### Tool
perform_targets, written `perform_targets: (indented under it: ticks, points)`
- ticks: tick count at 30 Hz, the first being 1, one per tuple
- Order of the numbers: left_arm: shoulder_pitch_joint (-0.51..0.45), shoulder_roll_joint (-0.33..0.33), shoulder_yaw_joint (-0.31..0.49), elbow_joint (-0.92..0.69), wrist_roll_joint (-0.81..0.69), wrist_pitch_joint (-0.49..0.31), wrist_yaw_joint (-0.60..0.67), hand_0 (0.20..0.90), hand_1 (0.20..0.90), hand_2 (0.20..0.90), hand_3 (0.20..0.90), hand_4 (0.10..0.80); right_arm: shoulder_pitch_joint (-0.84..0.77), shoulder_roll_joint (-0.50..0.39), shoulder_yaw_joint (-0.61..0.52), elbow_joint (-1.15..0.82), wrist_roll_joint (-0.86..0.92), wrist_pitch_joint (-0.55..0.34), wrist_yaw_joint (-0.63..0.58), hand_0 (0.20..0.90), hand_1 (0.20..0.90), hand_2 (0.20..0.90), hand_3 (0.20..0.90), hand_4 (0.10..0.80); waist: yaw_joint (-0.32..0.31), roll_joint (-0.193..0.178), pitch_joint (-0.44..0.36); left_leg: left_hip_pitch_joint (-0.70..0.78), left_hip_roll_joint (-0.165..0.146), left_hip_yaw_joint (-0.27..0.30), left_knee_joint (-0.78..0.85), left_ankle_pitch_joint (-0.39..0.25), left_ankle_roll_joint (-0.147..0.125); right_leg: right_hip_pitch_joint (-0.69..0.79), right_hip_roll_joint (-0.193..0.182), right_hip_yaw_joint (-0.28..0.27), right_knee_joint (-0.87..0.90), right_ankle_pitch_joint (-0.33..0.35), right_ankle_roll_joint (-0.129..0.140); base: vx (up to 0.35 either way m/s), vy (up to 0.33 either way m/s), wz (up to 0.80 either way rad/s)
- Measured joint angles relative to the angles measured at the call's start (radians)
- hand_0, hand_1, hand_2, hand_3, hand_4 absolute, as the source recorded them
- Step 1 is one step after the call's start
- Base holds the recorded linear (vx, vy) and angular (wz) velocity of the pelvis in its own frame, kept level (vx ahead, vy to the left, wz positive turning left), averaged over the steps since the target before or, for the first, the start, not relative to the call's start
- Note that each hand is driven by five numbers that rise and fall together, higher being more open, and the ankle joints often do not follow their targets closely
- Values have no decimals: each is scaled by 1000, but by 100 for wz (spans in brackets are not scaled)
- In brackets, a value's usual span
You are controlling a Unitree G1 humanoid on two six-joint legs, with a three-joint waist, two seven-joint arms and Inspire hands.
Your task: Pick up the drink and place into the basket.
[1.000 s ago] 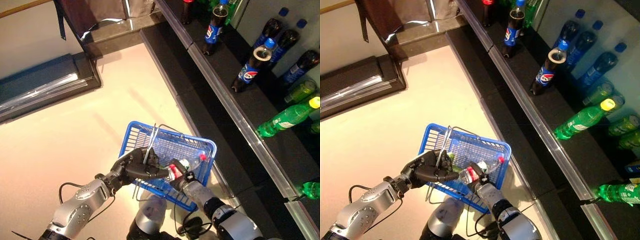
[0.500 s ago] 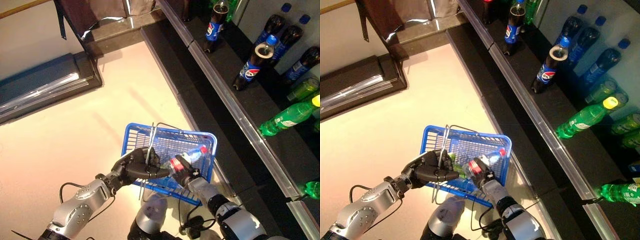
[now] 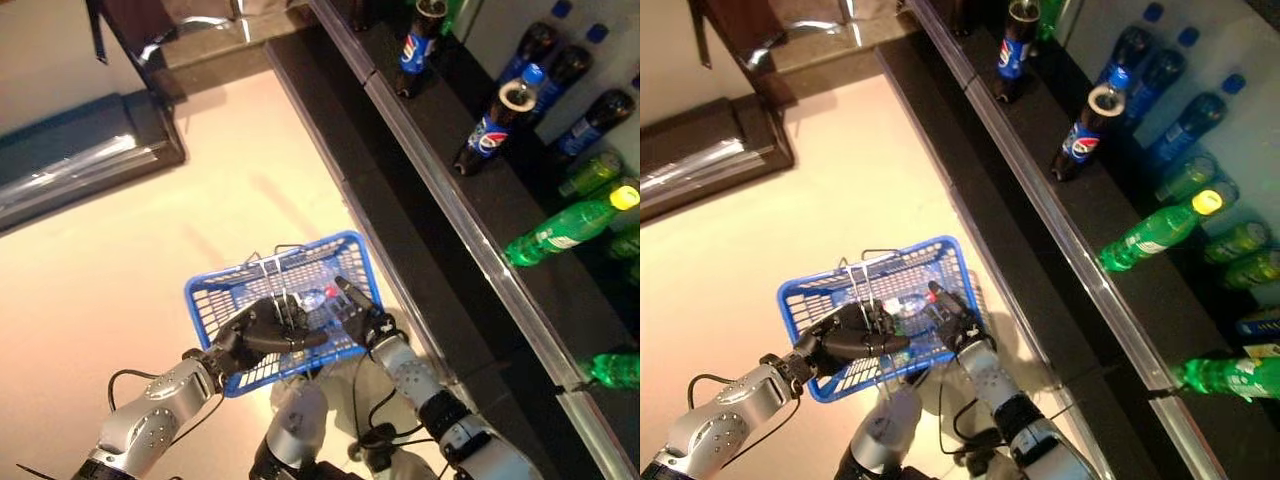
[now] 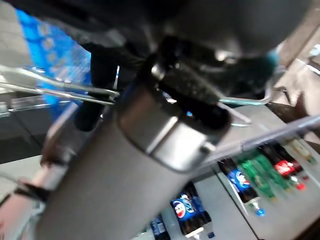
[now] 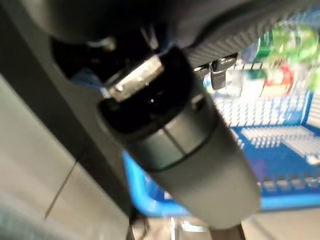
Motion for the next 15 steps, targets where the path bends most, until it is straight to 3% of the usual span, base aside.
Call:
perform_targets:
  ticks: [7,15]
  points:
    - [63,-14,72,0,0,-46,0,300,300,300,200,100,145,-125,40,-379,-148,9,48,900,900,900,900,800,-32,-36,12,-17,15,31,0,1,-1,-19,21,29,-33,27,-4,-58,-17,-11]
    - [111,-58,89,0,0,-86,0,300,300,300,200,100,231,-262,39,-615,-243,83,256,900,900,900,900,800,-83,-48,14,-15,26,62,-2,2,0,-16,34,38,-56,51,-9,-53,-11,-7]
